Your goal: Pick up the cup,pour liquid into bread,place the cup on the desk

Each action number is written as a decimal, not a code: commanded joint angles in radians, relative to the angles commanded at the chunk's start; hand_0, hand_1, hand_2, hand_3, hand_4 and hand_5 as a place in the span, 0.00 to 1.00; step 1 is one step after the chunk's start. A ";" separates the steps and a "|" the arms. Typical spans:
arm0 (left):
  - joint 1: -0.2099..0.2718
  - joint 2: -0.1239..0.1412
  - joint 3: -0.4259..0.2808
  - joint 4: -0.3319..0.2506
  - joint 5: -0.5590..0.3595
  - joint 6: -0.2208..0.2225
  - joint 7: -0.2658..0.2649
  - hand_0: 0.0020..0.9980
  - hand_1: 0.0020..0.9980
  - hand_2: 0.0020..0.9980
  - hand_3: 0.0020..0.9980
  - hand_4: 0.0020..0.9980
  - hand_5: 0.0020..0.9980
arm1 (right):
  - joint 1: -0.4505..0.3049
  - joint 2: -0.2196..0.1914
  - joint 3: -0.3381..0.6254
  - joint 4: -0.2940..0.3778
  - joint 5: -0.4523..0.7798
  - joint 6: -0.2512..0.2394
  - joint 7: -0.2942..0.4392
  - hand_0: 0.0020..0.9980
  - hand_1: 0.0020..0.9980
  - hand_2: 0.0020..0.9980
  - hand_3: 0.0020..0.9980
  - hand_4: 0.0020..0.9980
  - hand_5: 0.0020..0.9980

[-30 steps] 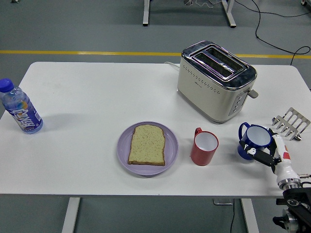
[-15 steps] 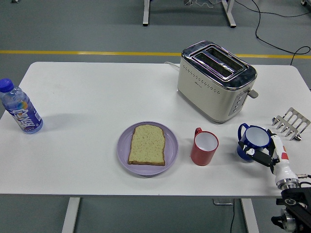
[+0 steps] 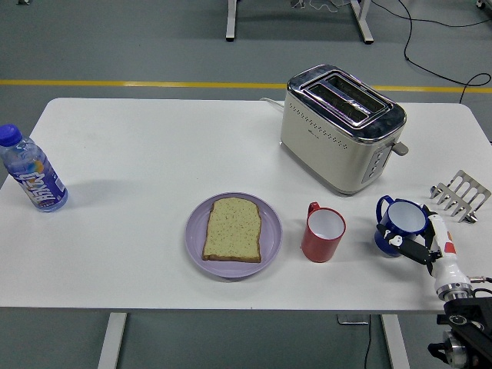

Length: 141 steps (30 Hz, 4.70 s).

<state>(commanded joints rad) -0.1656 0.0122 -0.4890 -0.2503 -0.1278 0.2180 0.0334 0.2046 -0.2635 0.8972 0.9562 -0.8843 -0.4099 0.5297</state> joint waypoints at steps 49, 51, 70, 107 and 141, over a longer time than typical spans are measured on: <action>-0.002 0.004 -0.006 -0.001 0.015 0.001 0.007 0.69 0.76 0.77 0.61 0.40 1.00 | 0.011 -0.007 -0.066 -0.037 0.051 0.018 0.009 0.49 0.45 0.57 0.59 0.73 0.00; -0.002 0.004 -0.007 -0.001 0.016 0.001 0.007 0.69 0.76 0.77 0.61 0.40 1.00 | 0.011 -0.007 -0.066 -0.037 0.049 0.018 0.007 0.49 0.45 0.57 0.59 0.73 0.00; -0.003 0.006 0.003 -0.001 0.003 -0.003 0.003 0.69 0.76 0.77 0.61 0.40 1.00 | 0.012 -0.006 -0.064 -0.034 0.013 0.014 -0.004 0.55 0.49 0.63 0.73 0.77 0.00; -0.007 0.012 0.010 -0.002 -0.006 -0.003 -0.001 0.69 0.76 0.77 0.61 0.40 1.00 | 0.005 -0.004 -0.037 -0.029 -0.046 0.015 -0.030 0.86 0.73 0.89 0.98 0.94 0.05; -0.001 0.008 -0.007 -0.003 0.022 0.001 0.008 0.69 0.76 0.77 0.61 0.40 1.00 | -0.044 -0.014 0.041 0.044 -0.135 0.047 -0.062 0.98 0.85 1.00 1.00 1.00 0.04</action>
<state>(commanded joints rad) -0.1669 0.0202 -0.4960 -0.2531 -0.1058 0.2193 0.0412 0.1604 -0.2774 0.9383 0.9998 -1.0193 -0.3633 0.4678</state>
